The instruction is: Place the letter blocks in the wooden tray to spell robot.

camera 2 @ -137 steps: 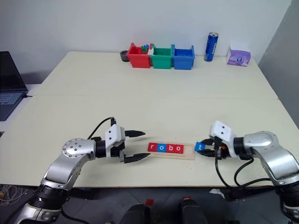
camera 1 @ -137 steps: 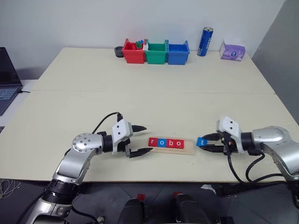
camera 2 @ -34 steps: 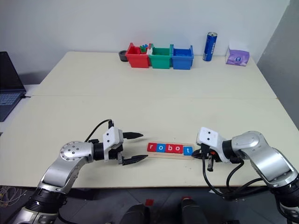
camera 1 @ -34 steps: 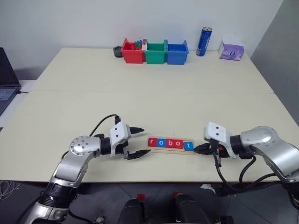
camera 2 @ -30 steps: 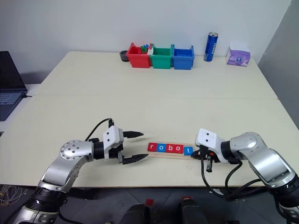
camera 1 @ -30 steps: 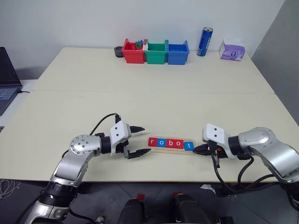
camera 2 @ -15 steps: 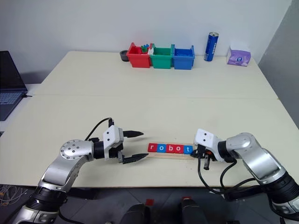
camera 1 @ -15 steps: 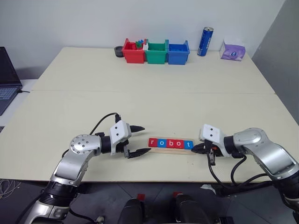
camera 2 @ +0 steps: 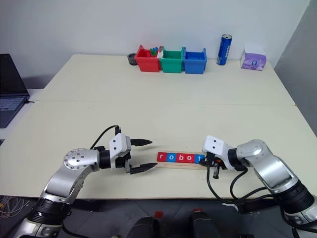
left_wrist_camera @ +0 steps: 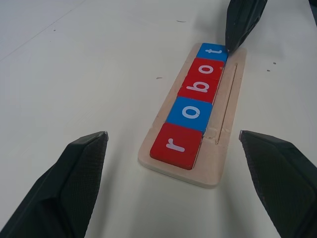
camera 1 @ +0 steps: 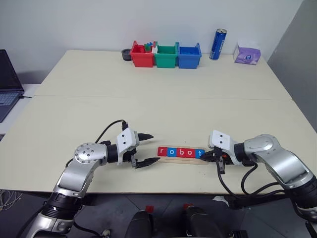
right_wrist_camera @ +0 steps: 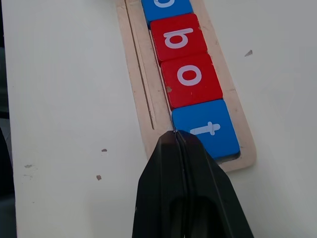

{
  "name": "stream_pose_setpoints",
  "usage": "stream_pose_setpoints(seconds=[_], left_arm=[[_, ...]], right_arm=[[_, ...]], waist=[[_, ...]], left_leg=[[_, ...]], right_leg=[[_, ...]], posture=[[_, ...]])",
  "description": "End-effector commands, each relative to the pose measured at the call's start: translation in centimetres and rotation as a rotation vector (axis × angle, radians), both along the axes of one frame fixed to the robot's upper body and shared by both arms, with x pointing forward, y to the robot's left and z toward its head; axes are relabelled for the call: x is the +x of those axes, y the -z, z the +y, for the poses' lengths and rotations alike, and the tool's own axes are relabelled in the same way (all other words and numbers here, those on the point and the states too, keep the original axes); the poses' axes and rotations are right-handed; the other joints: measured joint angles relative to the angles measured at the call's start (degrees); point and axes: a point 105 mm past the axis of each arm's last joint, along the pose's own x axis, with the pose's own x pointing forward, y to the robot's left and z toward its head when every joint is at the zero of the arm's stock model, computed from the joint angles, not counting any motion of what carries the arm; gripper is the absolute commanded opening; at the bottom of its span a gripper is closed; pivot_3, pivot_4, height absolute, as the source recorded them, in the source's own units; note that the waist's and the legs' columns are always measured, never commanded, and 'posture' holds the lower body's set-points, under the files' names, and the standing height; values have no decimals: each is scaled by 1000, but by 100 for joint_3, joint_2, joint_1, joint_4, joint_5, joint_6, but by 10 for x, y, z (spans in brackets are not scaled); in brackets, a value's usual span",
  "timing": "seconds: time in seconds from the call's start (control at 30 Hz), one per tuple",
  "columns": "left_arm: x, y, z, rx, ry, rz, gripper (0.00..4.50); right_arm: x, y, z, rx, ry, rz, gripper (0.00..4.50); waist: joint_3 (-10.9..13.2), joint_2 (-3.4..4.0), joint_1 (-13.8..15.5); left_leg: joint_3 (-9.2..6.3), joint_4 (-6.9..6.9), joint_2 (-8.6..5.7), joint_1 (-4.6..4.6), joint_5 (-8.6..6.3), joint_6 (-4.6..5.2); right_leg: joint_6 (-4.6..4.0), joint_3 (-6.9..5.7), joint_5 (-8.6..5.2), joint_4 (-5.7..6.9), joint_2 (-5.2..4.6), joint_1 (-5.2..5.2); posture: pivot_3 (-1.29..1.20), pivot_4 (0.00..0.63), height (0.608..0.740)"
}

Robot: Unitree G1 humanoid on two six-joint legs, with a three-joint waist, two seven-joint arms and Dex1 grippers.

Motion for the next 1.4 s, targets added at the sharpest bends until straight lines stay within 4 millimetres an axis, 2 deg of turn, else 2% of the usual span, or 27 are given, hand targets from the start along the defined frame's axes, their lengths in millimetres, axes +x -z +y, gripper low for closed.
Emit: stream_pose_setpoints(seconds=[0.03,0.1,0.37,0.47,0.53,0.63,0.73,0.87,1.0,1.2,1.4], left_arm=[[-1,-10,-3,-14,13,-39,4500],[-1,-10,-3,-14,14,-39,4500],[2,-11,11,-44,-61,-19,4500],[3,-12,20,-67,-126,36,4500],[-1,-9,26,-50,-147,85,4500],[-9,-9,30,-27,-116,88,4500],[-12,-3,34,35,-92,91,4500],[-8,-1,35,79,-62,76,4500],[-3,-9,32,56,-30,57,4500],[-3,-13,26,36,13,53,4500],[0,-17,20,36,42,26,4500]], right_arm=[[4,-8,4,9,-8,-51,25],[2,-10,6,21,-12,-45,25],[-10,-42,5,149,-7,-46,25],[-15,-54,-1,239,50,-77,25],[-23,-52,-11,278,90,-60,25],[-34,-38,-24,232,100,-29,595],[-40,-29,-32,195,84,2,1595],[-38,-35,-33,216,49,14,3096],[-34,-47,-30,257,22,-14,4485],[-31,-57,-33,276,12,-43,4485],[-29,-56,-38,244,6,-51,4485]], waist=[[0,0,-1],[0,0,0],[0,0,0],[0,0,2],[-1,-3,10],[0,-2,13],[0,-2,10],[0,-2,-1],[0,-2,2],[0,-2,7],[1,-3,9]], left_leg=[[0,0,0,0,0,0],[0,0,0,0,0,0],[-4,0,0,-1,0,0],[-3,-1,1,-3,0,0],[-3,-1,1,-6,0,0],[-5,-2,0,-9,0,0],[0,0,-1,-4,0,0],[8,0,-1,9,0,0],[12,0,-1,7,0,0],[10,-1,0,0,0,0],[11,0,-1,0,0,0]], right_leg=[[0,0,0,0,0,0],[0,0,0,0,0,0],[-9,-1,5,0,0,0],[-8,-4,5,0,0,0],[-1,-4,0,-1,0,0],[6,-3,-3,-1,-2,1],[6,-4,-4,-1,-3,1],[7,2,-3,1,1,6],[7,-2,-2,1,5,6],[7,-3,-2,-3,3,5],[7,-2,-2,-2,2,5]], posture=[[0,150,740],[0,150,740],[0,150,740],[0,150,740],[0,150,740],[0,150,740],[0,150,740],[0,150,740],[0,150,740],[0,150,740],[0,150,740]])
